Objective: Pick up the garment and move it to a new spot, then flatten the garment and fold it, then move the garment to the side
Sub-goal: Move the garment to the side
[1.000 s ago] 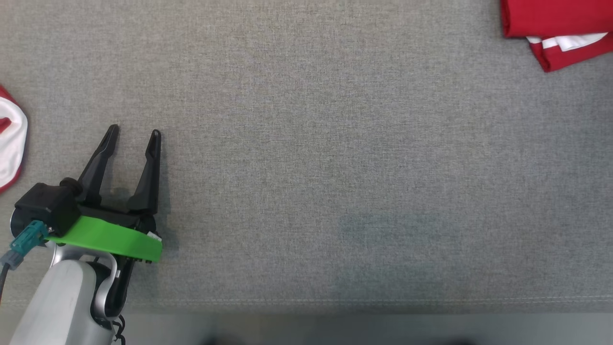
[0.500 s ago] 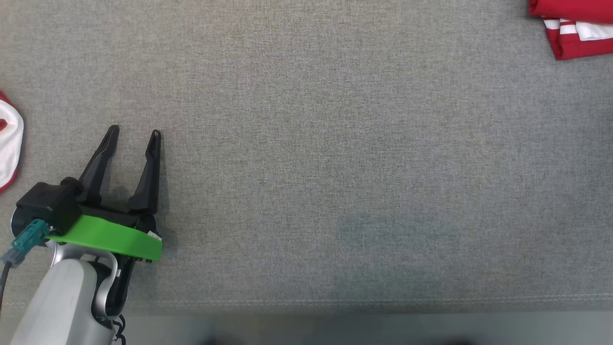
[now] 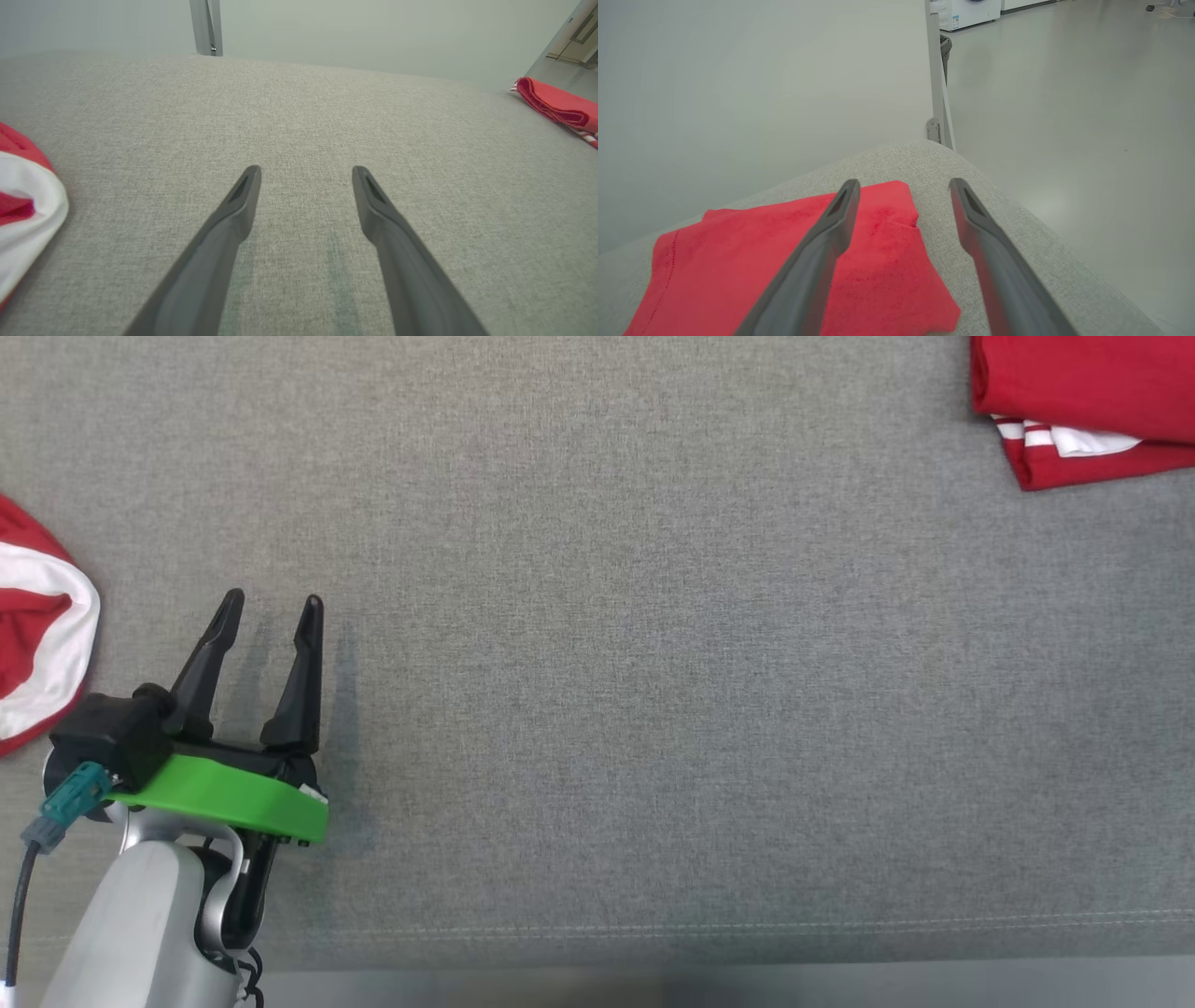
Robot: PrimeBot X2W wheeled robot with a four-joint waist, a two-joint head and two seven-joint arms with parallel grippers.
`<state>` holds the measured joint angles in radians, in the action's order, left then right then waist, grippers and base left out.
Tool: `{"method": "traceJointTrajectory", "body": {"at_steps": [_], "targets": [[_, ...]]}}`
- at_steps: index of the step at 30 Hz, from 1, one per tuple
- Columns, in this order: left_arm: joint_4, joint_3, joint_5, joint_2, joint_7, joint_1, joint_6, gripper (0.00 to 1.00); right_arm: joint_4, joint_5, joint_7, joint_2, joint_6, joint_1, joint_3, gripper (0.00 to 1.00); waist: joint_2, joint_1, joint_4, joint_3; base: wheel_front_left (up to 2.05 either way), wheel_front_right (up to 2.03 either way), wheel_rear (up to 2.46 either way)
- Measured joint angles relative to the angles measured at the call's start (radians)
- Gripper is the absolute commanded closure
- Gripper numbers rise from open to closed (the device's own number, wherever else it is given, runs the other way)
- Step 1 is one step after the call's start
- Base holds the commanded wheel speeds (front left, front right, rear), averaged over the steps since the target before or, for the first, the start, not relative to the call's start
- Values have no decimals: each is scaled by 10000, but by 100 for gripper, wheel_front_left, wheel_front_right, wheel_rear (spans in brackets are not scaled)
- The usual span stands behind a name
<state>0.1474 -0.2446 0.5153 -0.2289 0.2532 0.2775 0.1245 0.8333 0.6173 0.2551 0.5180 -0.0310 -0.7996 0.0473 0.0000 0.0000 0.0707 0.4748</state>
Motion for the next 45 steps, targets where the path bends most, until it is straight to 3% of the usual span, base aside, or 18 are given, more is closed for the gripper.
{"method": "traceJointTrajectory", "body": {"at_steps": [6,14,22,32,45], "targets": [[38,420,-35,79,0,-1,0,0,-855,-276,10,-382,424,355,341,0,0,0,-111,-725,0,0,0],[215,899,-274,217,0,-223,0,0,-2612,-675,8,-1436,941,1218,828,0,0,0,-335,-1750,0,0,0],[372,1292,-257,654,0,-802,0,0,-4142,-1321,8,-1791,934,2491,757,0,0,0,-464,-2686,0,0,0],[418,1521,-543,859,0,-1715,-2,0,-5620,-1569,8,-3043,1032,4939,930,0,0,0,-478,-4003,0,0,0],[207,1611,-834,1160,0,-2253,-29,0,-6671,-2445,8,-3463,1026,6877,1168,0,0,0,-601,-4727,0,0,0]]}}
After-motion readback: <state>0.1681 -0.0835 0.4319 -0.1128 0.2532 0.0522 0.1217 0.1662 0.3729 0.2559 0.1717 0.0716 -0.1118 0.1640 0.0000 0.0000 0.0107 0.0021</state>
